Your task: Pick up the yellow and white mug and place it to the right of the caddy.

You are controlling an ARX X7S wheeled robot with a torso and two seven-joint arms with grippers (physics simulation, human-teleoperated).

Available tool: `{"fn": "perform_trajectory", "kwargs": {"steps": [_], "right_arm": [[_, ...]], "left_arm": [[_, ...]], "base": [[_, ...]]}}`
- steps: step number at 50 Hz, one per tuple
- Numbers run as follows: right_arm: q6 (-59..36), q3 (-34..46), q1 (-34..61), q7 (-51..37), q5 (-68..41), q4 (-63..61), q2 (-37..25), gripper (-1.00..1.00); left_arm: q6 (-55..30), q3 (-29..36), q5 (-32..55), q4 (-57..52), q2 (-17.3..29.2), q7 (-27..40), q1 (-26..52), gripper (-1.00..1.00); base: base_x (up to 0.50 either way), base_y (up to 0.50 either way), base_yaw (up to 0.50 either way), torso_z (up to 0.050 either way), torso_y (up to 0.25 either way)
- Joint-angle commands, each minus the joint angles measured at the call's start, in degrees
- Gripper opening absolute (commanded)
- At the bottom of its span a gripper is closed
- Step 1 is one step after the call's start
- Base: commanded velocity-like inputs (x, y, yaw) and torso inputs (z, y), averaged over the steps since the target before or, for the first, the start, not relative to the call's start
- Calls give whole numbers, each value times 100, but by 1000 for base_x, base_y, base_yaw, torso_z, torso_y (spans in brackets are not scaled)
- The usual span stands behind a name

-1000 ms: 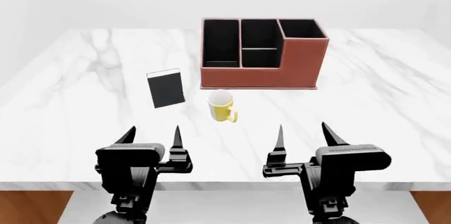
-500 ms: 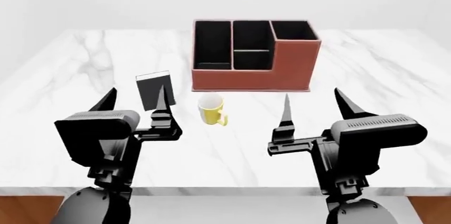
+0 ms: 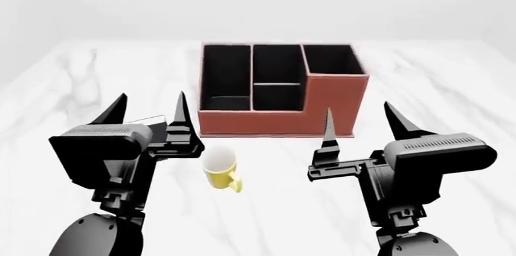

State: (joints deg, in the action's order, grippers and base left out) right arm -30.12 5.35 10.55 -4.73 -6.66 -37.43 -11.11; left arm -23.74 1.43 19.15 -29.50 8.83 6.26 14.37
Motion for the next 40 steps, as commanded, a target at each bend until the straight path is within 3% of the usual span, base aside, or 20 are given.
{"fn": "perform_trajectory", "kwargs": {"steps": [1,21,40], "right_arm": [[67,-67,-32,7,-161,5,-5,100],[127,-34,-33,-83,-230,53,-26,100],[-32,159,64,-113,-213,49,-128,100]], "left_arm": [[46,48,31,-17,56,47,-13,100],[47,105,104,-60,135,144,-6,100],[105,102,312,-131,244,146,-28,100]], "base": [[500,-281,0,0,0],[500,-282,0,0,1],[0,0,0,0,1]]}}
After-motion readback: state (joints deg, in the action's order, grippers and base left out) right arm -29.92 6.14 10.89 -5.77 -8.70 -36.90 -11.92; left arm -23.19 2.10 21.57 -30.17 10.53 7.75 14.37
